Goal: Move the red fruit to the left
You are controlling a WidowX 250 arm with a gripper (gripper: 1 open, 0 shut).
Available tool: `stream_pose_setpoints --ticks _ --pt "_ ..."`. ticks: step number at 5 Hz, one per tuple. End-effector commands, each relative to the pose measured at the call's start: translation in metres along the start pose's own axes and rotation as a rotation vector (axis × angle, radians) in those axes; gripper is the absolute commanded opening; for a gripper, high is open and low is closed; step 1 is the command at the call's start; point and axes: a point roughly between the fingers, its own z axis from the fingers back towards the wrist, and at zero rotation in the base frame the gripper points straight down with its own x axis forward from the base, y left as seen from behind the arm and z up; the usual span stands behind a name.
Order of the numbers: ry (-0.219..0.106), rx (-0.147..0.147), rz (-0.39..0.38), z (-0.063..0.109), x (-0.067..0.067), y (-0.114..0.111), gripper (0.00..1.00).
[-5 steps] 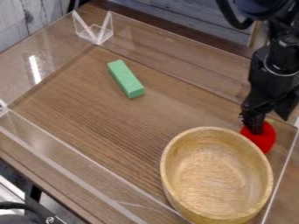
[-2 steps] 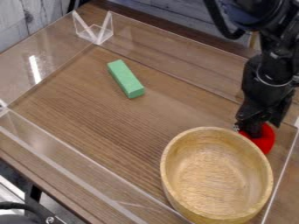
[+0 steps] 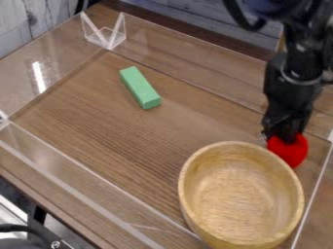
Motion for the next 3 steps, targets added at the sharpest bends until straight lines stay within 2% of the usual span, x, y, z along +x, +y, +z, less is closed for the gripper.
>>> stream_pose_setpoints --ticks 1,2,3 --pt "0.022 -0.111 0.044 0.055 0.027 -0.020 0.00" --pt "0.000 -0.133 0.084 0.077 0.065 -0.014 0.00" --pt "-0.010 -0.147 0.071 0.086 0.082 -0.007 0.00"
